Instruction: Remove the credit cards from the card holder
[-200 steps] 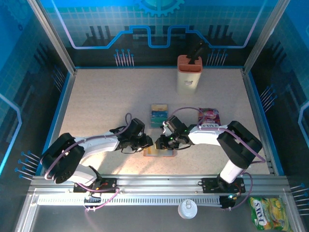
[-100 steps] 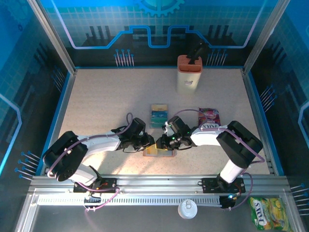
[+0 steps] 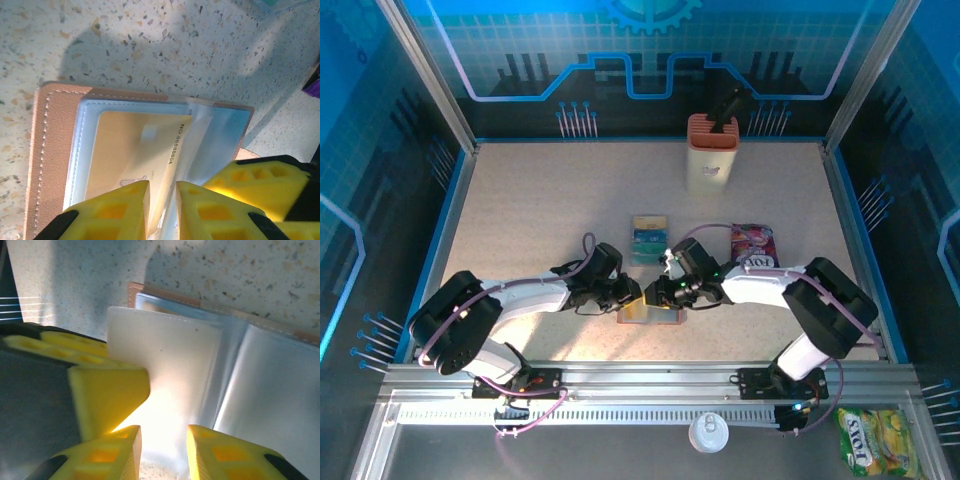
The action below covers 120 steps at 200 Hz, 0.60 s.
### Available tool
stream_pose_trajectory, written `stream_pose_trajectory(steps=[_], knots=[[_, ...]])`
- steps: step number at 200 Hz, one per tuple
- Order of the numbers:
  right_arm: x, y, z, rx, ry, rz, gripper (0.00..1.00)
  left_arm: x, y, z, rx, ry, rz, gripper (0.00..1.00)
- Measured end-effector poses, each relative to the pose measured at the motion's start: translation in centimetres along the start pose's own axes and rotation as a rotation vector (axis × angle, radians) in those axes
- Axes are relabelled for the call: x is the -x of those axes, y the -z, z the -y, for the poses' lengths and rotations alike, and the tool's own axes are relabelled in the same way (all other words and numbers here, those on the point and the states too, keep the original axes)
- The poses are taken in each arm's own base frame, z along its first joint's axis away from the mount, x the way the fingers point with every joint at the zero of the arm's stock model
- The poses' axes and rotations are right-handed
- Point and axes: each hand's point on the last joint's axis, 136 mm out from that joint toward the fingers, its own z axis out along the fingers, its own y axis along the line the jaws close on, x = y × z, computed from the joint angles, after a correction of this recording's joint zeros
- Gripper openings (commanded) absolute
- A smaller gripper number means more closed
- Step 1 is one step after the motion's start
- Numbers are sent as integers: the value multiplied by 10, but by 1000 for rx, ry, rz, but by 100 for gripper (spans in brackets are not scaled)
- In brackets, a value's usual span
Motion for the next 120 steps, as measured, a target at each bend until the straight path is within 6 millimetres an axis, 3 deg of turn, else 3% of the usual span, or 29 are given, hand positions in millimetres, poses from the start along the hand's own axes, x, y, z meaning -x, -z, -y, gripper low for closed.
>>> stream_pose_trajectory(steps=[65,120], knots=[[9,41,-3,-32,30,79,32,-3,2,36,-59,-51,-10,28],[19,79,-3,-52,40,176,33,-15,-21,43,-33,-73,-69,42]])
